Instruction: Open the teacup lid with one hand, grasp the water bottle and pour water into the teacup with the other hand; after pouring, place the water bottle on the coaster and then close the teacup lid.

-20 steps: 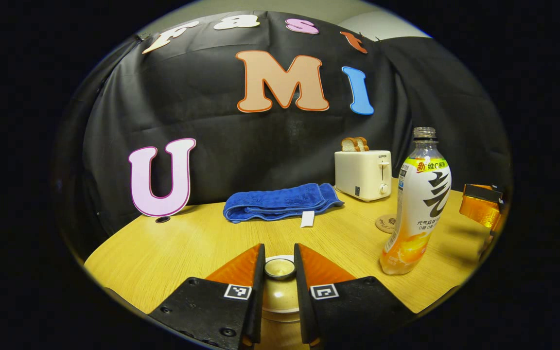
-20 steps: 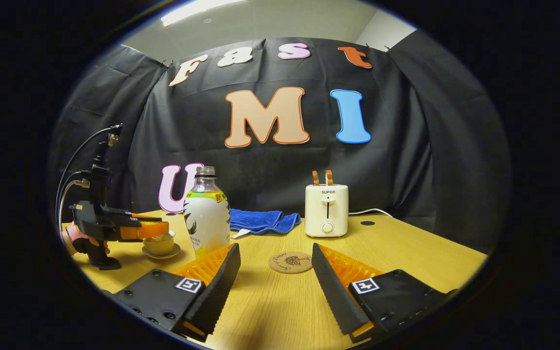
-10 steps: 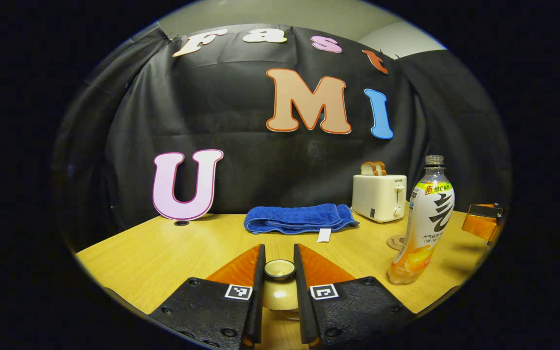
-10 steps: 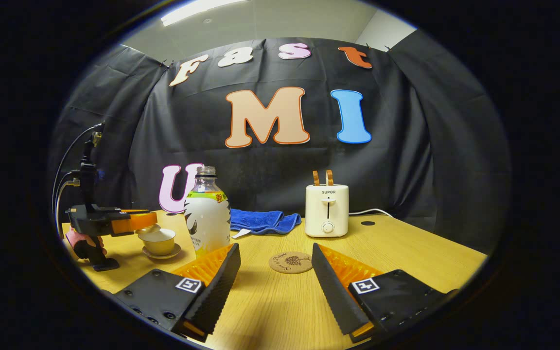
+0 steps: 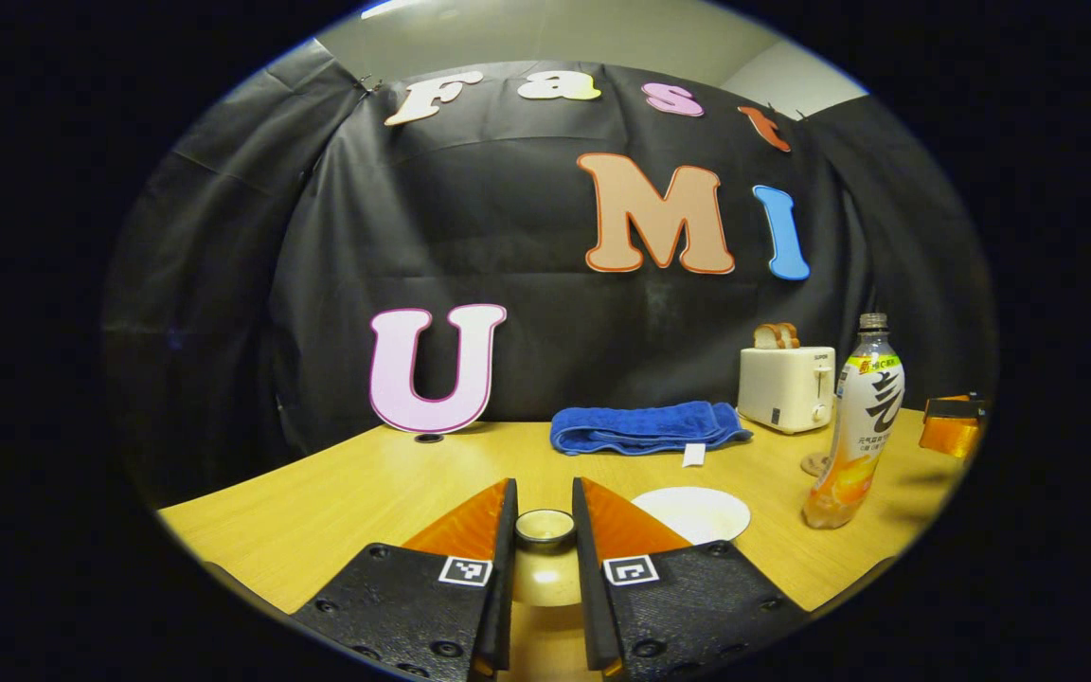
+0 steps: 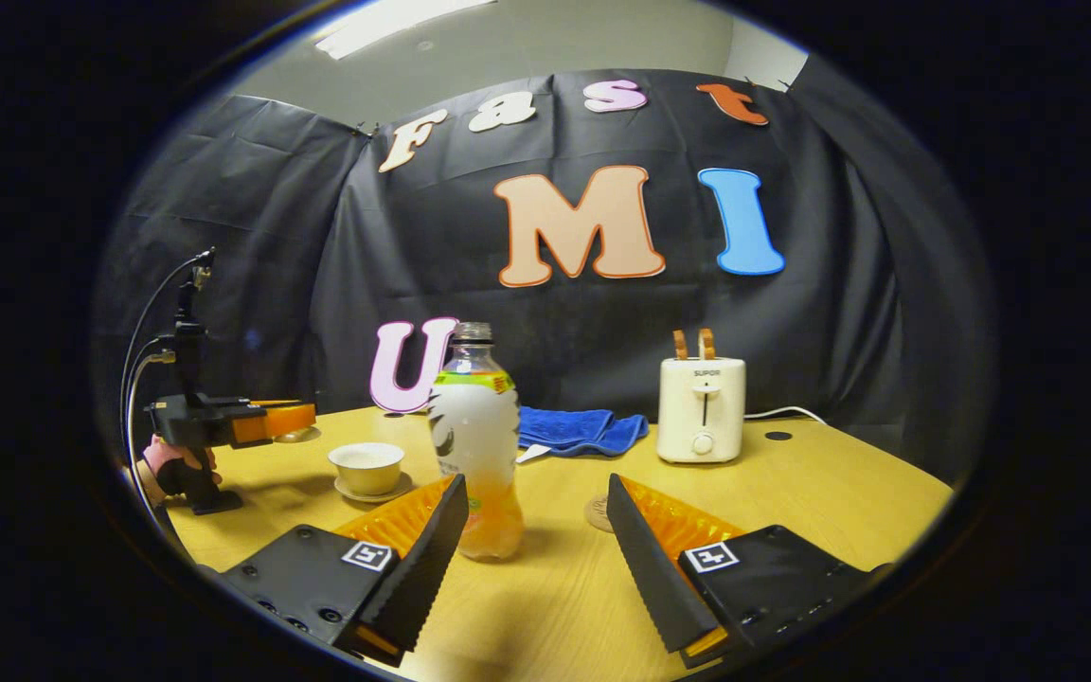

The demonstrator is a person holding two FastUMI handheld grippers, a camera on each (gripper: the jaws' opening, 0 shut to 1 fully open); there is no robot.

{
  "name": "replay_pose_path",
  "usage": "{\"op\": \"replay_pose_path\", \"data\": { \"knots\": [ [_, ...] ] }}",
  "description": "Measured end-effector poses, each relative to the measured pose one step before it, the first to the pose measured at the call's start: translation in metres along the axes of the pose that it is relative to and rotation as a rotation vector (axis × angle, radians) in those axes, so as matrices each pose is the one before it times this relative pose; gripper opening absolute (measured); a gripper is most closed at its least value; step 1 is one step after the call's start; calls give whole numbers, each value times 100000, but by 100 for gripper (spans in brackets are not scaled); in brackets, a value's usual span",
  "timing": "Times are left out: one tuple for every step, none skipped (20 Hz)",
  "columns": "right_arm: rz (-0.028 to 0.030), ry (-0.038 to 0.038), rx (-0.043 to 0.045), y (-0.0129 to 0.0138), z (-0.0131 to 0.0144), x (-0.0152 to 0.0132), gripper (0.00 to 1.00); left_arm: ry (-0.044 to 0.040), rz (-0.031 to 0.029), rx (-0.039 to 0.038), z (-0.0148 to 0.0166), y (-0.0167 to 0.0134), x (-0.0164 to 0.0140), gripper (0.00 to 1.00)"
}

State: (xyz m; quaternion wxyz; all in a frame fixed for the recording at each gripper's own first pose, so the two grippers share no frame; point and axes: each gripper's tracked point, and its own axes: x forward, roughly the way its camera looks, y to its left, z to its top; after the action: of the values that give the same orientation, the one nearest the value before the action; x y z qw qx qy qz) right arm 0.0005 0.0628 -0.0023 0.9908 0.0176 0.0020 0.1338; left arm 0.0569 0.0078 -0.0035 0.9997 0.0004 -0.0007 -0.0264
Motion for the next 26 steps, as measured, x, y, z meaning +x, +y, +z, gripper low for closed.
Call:
{"op": "replay_pose_path", "data": {
  "knots": [
    [1980,-78,85,690,-26,341,95,82,1868,-32,-129,728,-313,28],
    [1275,344,22,528,-60,378,95,-51,1482,86,13,622,-203,28],
    [453,508,170,401,-132,385,91,45,720,9,-10,515,-161,28],
    [394,837,-62,322,-161,509,91,45,503,-121,41,348,-182,28],
    [385,969,107,360,-217,531,92,-25,665,66,-63,427,-182,28],
    [187,794,-87,302,-80,411,95,99,639,42,-65,386,-146,28],
    [159,669,-36,253,-81,405,95,-171,290,-175,-38,346,-63,28],
    [88,919,-59,312,-142,505,93,-109,139,39,61,239,-87,28],
    [81,1577,-272,223,-284,446,91,93,165,-95,2,190,11,28],
    [-347,1907,-138,123,-304,484,99,-5,-35,-58,-128,15,-49,28],
    [-993,1970,136,-48,-274,440,99,95,-66,8,-36,14,-18,30],
    [-1289,1968,232,-138,-181,412,98,60,-10,26,9,16,47,28],
    [-1319,1785,332,-150,-239,395,97,-15,-7,-44,83,13,-7,28],
    [-1278,1128,379,-115,-88,356,95,-5,59,-46,-21,56,-56,28],
    [-1047,645,-13,-230,-85,314,95,41,414,39,-63,65,31,28],
    [-964,366,-453,-45,62,235,92,66,697,87,16,131,2,28],
    [-836,411,-424,34,-46,153,92,14,192,-18,4,91,24,28],
    [-61,799,-491,143,-40,113,95,-36,-167,-49,-26,-161,-31,28],
    [-724,1709,-684,13,-396,305,93,-44,-27,7,40,-31,-15,28],
    [338,1847,-794,218,-182,98,91,15,2,14,-79,48,7,28],
    [848,1357,-547,227,-215,279,91,-54,8,-23,75,16,30,28],
    [732,468,-241,250,57,126,90,27,-3,32,-70,-43,-39,28],
    [-254,-383,-40,78,144,477,82,-43,-2,-12,68,-10,-11,28],
    [-618,215,-509,-138,-51,226,74,42,18,22,-45,57,46,28],
    [-198,-39,-524,52,-139,-213,73,-35,-14,-12,-3,42,-22,28],
    [-571,-381,-811,-6,88,-40,72,20,-48,5,-12,-61,11,28]
  ]
}}
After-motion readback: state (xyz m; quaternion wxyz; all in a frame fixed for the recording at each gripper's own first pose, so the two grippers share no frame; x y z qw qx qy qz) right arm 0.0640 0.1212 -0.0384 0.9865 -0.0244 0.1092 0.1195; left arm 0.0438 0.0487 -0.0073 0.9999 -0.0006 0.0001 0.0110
